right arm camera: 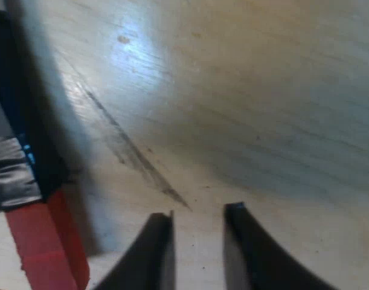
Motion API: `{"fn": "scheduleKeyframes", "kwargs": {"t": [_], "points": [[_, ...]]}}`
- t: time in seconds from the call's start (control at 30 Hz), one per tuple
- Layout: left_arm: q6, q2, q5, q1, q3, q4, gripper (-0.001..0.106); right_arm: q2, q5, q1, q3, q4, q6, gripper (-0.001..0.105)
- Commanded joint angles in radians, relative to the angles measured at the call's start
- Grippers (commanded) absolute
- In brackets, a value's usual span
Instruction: Put the handle in the coffee machine
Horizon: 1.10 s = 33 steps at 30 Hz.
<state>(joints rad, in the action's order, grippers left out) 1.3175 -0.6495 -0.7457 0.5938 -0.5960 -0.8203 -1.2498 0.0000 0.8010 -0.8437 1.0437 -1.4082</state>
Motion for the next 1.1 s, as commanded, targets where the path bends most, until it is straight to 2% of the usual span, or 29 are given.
{"fn": "scheduleKeyframes", "kwargs": {"t": [0.03, 0.07, 0.27, 0.4, 0.53, 0.77, 1.1], "points": [[0.01, -0.003, -0.014, 0.005, -0.003, 0.012, 0.07, -0.018, 0.0, 0.002, -0.003, 0.008, -0.008, 0.006], [0.01, -0.003, -0.014, 0.005, -0.003, 0.012, 0.07, -0.033, 0.0, 0.002, -0.003, 0.008, -0.008, 0.0], [0.01, -0.003, -0.014, 0.005, -0.003, -0.025, 0.07, -0.075, 0.006, 0.002, -0.003, 0.003, -0.008, 0.0], [0.007, -0.003, -0.014, 0.005, -0.003, -0.062, 0.07, -0.083, 0.007, 0.002, 0.028, -0.063, -0.002, 0.0], [0.007, -0.003, -0.014, 0.005, -0.003, -0.066, 0.07, -0.083, -0.022, 0.002, 0.055, -0.095, 0.042, 0.0], [0.007, -0.003, -0.014, 0.005, -0.003, -0.066, 0.07, -0.085, -0.019, 0.002, 0.07, -0.103, 0.044, 0.0], [0.007, -0.003, -0.014, 0.005, -0.003, -0.074, 0.07, -0.085, -0.02, 0.006, 0.111, -0.23, 0.044, 0.0]]}}
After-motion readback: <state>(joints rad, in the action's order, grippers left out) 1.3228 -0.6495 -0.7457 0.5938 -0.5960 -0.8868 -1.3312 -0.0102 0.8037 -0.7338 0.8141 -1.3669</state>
